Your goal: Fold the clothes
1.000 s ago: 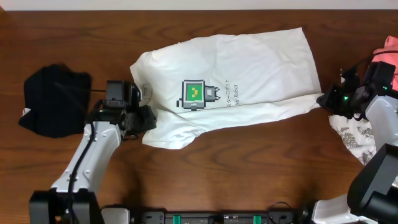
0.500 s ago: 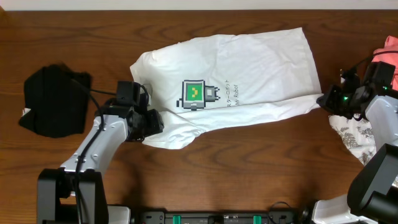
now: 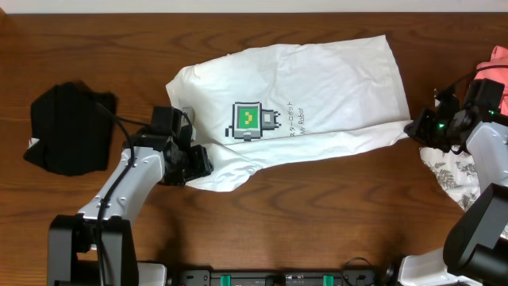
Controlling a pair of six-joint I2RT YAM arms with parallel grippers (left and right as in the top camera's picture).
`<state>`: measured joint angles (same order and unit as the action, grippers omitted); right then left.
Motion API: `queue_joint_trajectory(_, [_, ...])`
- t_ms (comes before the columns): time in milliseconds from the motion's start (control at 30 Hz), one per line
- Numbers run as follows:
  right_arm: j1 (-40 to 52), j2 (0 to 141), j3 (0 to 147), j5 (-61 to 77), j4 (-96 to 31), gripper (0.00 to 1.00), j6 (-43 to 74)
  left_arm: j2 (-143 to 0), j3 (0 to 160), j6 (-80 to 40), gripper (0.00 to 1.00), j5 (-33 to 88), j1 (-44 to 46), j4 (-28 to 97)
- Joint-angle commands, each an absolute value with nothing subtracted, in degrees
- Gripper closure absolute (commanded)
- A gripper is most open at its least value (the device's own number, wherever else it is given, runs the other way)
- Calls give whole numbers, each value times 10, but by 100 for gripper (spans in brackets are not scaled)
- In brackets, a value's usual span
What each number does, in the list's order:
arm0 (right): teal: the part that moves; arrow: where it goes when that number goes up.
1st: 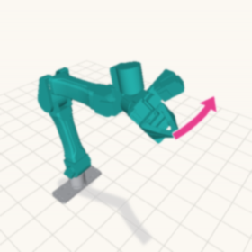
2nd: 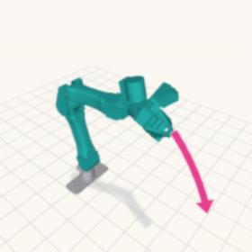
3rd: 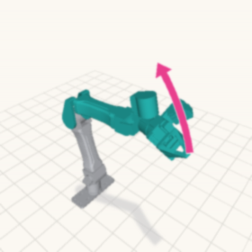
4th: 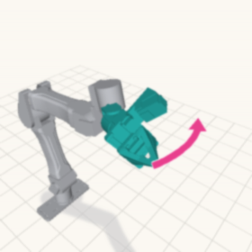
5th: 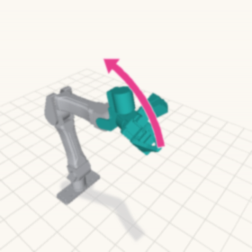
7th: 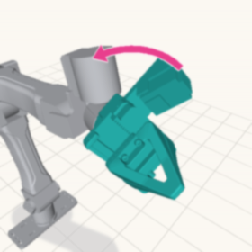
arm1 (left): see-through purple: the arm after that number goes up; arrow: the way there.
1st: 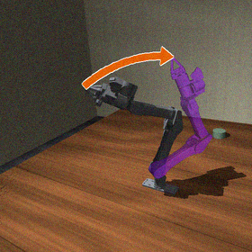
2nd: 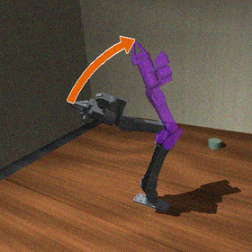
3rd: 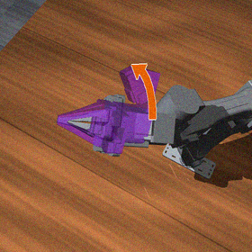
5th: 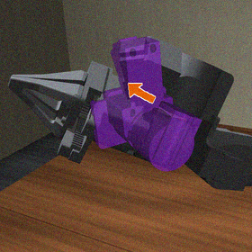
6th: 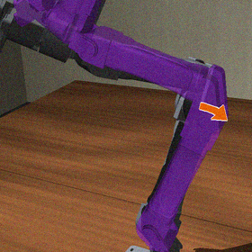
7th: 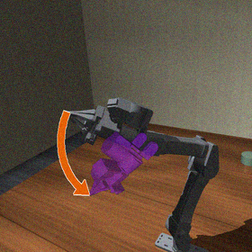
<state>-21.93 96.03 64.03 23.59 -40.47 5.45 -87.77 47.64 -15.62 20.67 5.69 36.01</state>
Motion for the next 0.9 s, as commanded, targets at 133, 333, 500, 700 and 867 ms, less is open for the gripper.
queue_joint_trajectory(133, [-216, 952, 653, 238, -410, 99, 59, -879, 481, -151, 65, 168, 57, 364])
queue_joint_trajectory(333, [-216, 952, 653, 238, -415, 99, 59, -879, 477, -151, 56, 124, 57, 364])
queue_joint_trajectory(500, [-216, 952, 653, 238, -415, 99, 59, -879, 469, -151, 65, 124, 57, 357])
queue_joint_trajectory(700, [-216, 952, 653, 238, -416, 99, 59, -879, 468, -151, 94, 151, 57, 354])
queue_joint_trajectory(867, [-216, 952, 653, 238, -416, 99, 59, -855, 486, -149, 94, 223, 57, 356])
